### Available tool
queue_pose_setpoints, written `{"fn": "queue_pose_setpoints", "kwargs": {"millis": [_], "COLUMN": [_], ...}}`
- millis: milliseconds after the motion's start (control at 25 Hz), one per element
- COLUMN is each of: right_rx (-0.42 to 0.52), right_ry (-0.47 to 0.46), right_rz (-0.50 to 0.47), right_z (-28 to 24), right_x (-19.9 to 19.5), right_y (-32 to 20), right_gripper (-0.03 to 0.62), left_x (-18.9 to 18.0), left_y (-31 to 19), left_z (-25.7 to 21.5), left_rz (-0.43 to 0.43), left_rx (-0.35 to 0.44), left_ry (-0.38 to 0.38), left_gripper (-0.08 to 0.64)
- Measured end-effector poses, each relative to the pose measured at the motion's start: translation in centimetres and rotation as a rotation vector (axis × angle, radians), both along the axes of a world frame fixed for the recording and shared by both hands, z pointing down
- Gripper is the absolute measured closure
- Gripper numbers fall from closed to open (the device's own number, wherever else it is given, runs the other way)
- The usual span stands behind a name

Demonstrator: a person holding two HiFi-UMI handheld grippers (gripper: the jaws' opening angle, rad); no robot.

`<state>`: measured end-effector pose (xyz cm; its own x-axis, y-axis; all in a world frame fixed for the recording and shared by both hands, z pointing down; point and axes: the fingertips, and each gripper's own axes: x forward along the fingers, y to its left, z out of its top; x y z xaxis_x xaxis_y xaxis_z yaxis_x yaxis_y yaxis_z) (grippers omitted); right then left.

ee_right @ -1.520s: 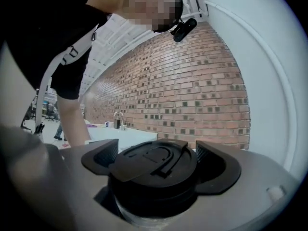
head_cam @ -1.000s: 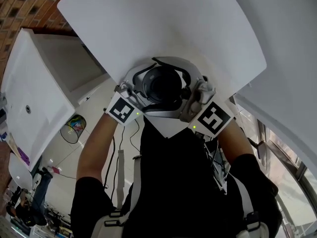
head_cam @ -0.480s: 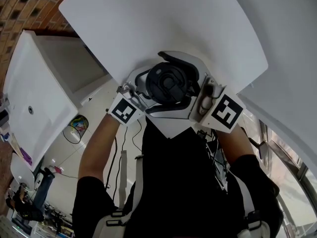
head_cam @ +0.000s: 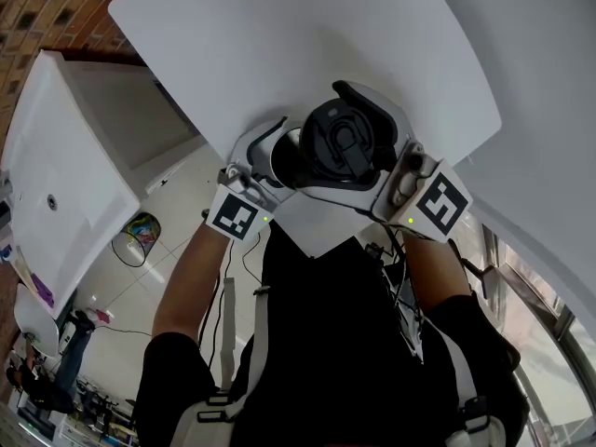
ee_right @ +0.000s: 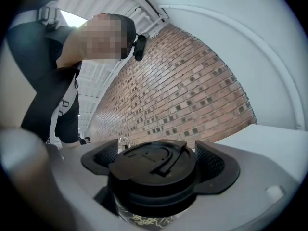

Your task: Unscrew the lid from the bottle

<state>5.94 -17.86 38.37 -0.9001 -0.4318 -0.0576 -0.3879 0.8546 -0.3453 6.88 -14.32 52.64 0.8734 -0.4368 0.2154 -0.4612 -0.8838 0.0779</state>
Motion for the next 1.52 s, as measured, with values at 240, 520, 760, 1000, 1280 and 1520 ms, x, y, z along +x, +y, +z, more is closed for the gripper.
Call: {"fn": "queue_pose_setpoints", "kwargs": {"millis": [240,520,760,1000,1280,1520], "right_rx": [-0.017,-0.014,0.008,0.042,0.131,0.155], "right_ry": [-0.024,0.002,0.002,-0.015,-0.054,-0.068], "right_rz": [0.088,0.104,0.079,0.060,0.012,0.021], "right_z": [0.9,0.8,-0.3,-4.4,-9.9,-11.7], "right_x": [2.8,2.9,2.1,2.0,2.9,2.4], "right_y": [-0.8,0.1,1.5,4.1,5.9,8.6], "right_gripper": [0.097,0.097,0.097,0.097,0.097,0.097], "left_x": [-0.4,-1.7,-2.5,-3.3,-3.4,-3.3], "left_y": [0.0,0.8,2.0,5.0,6.6,9.2], "left_z": [0.8,1.1,0.3,-2.8,-8.6,-11.7], "left_rz": [-0.025,-0.049,-0.094,-0.150,-0.227,-0.222], "left_rx": [-0.020,-0.009,-0.027,-0.048,-0.029,-0.016], "left_ry": [-0.007,-0.046,-0.061,-0.083,-0.052,-0.031], "left_gripper": [0.123,0.126,0.127,0.130,0.138,0.331]}}
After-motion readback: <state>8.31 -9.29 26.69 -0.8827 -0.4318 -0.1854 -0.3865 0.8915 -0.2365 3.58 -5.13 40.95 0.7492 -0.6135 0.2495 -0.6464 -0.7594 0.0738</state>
